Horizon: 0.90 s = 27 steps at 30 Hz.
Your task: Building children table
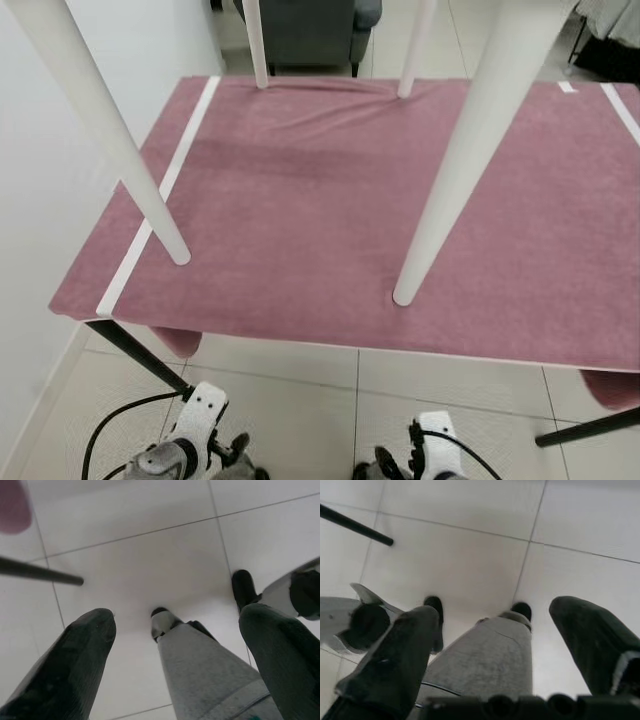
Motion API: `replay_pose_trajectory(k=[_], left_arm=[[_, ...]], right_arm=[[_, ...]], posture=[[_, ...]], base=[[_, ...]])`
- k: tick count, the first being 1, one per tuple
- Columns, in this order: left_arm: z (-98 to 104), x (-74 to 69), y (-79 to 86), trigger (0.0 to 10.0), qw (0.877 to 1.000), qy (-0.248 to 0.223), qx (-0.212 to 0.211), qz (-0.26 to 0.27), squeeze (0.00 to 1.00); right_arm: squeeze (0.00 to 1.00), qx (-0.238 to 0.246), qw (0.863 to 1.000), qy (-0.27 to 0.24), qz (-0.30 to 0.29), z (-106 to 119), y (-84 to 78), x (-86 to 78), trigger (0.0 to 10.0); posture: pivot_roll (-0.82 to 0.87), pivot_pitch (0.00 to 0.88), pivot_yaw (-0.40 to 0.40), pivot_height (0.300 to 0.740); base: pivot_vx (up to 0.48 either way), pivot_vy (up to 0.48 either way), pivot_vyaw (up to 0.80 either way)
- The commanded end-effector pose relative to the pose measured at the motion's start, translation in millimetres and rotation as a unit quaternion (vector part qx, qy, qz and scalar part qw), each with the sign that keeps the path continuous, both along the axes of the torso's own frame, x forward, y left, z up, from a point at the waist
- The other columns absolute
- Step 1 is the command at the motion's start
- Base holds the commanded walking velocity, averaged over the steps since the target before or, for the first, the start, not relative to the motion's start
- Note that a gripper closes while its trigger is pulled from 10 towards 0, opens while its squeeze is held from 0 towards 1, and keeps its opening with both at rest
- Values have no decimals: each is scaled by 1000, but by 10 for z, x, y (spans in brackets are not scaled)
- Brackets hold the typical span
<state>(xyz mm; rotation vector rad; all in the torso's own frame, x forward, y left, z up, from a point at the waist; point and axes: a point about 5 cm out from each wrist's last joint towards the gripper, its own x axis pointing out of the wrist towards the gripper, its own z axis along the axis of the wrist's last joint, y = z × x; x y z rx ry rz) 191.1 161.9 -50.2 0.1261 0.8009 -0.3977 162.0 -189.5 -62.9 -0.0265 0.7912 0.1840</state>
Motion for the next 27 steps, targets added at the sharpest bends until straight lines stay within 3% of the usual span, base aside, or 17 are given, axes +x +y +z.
replay_pose_trajectory(k=[1,11,21,27], left_arm=[[-95,-65,103,10000,999,11,24,27,0],[-268,-114,-10,10000,996,38,60,56,0],[-333,-140,-83,10000,995,49,41,75,0],[-349,-140,-88,10000,995,52,43,73,0]], right_arm=[[0,-2,999,34,15,-121,41,-139,10000],[0,-42,998,43,28,-168,-42,-52,10000],[0,-48,997,56,35,-218,-29,-34,10000],[0,-34,998,56,11,-232,2,-25,10000]], posture=[[-61,91,73,740],[-63,77,38,740],[-65,71,35,740],[-56,63,47,740]], base=[[0,0,0],[0,0,0],[0,0,0],[0,0,0]])
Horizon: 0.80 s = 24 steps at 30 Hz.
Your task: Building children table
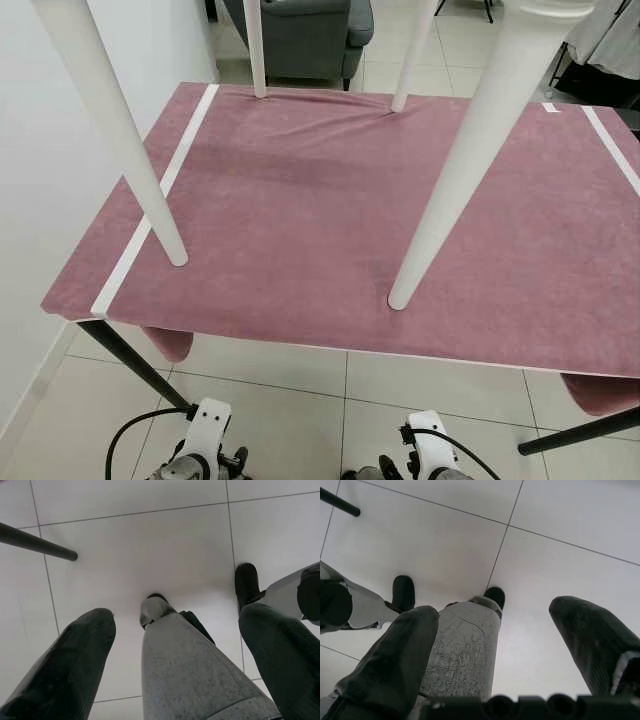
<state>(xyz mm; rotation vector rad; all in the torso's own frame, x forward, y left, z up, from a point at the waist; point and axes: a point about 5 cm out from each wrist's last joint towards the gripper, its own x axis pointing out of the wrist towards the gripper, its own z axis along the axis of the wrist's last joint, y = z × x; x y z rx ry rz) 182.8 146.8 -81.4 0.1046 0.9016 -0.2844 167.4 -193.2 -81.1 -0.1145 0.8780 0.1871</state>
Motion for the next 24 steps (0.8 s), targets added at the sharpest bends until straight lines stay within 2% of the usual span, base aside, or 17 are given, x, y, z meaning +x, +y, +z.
replay_pose_trajectory(k=[1,12,22,24], left_arm=[[-37,-57,63,10000,1000,8,22,17,0],[-34,-24,118,10000,999,5,30,19,0],[-28,-3,134,10000,999,2,33,25,0],[-31,-5,138,10000,999,4,36,25,0]], right_arm=[[0,8,1000,16,-9,-50,38,-79,10000],[0,22,999,0,-49,-46,76,-25,10000],[0,20,999,-1,-47,-47,84,-12,10000],[0,20,999,0,-46,-50,87,-14,10000]], posture=[[-56,63,47,740],[-51,56,61,740],[-47,57,59,740],[-46,57,58,740]], base=[[0,0,0],[0,0,0],[0,0,0],[0,334,0]])
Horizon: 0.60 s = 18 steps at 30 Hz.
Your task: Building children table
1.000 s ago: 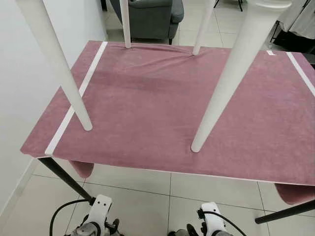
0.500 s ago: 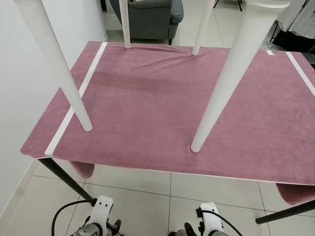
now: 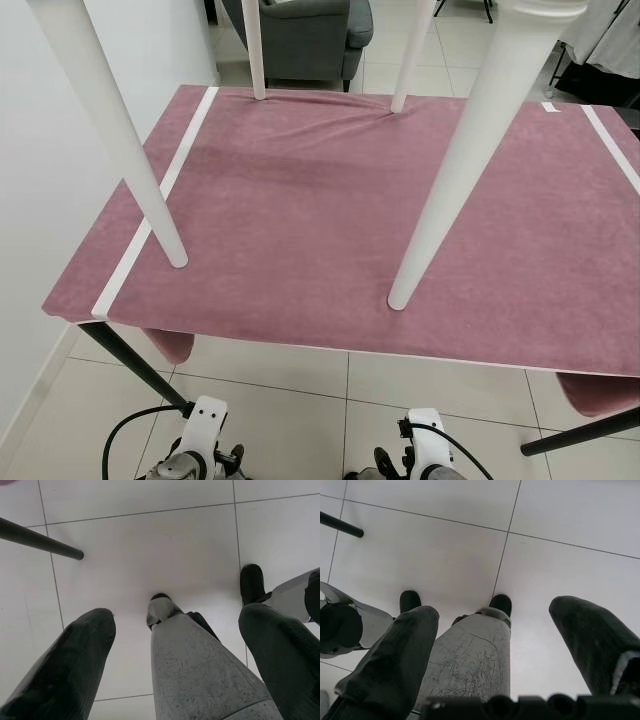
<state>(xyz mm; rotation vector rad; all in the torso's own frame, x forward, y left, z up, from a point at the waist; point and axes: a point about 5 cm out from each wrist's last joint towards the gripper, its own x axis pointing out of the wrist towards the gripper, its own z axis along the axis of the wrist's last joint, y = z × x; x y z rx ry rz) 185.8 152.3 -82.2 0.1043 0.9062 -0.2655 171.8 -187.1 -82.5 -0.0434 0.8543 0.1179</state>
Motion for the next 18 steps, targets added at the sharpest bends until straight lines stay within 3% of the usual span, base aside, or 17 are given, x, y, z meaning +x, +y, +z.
replay_pose_trajectory(k=[1,18], left_arm=[[-23,-36,83,10000,999,3,31,17,0],[-34,-56,65,10000,999,5,30,14,0]], right_arm=[[0,2,1000,12,-2,-36,26,-58,10000],[0,-2,1000,19,9,-57,24,-99,10000]], posture=[[-46,57,58,740],[-44,62,56,740]], base=[[0,334,0],[0,461,0]])
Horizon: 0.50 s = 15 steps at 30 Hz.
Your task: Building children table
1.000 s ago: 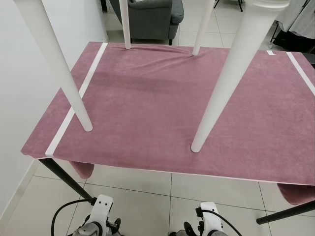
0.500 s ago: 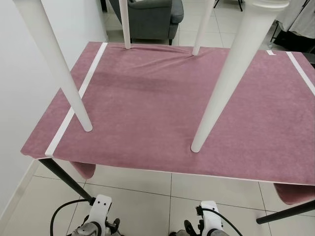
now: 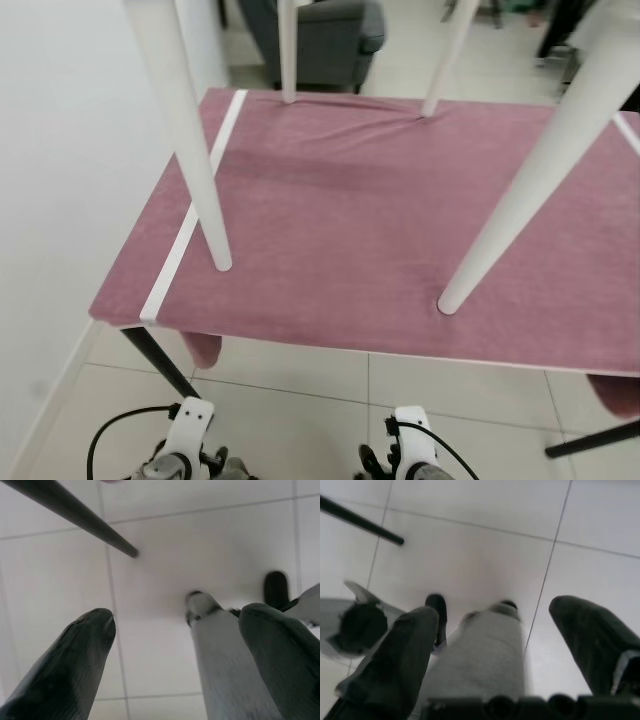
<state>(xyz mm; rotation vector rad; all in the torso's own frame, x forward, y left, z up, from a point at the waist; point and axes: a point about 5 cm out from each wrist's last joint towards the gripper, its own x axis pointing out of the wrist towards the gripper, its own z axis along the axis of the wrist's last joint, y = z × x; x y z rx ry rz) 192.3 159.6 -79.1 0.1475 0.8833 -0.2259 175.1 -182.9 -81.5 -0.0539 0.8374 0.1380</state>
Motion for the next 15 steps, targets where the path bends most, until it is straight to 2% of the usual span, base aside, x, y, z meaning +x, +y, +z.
replay_pose_trajectory(k=[1,2,15], left_arm=[[-66,-120,-8,10000,1000,21,5,6,0],[-68,-124,-8,10000,1000,21,6,4,0],[-76,-138,-32,10000,1000,23,9,-6,0]], right_arm=[[0,-2,1000,27,-2,-67,-18,-132,10000],[0,-3,1000,28,-1,-69,-17,-136,10000],[0,-5,999,36,3,-82,-18,-156,10000]], posture=[[-44,62,56,740],[-44,63,56,740],[-47,63,56,740]], base=[[0,341,0],[0,0,0],[0,0,-800]])
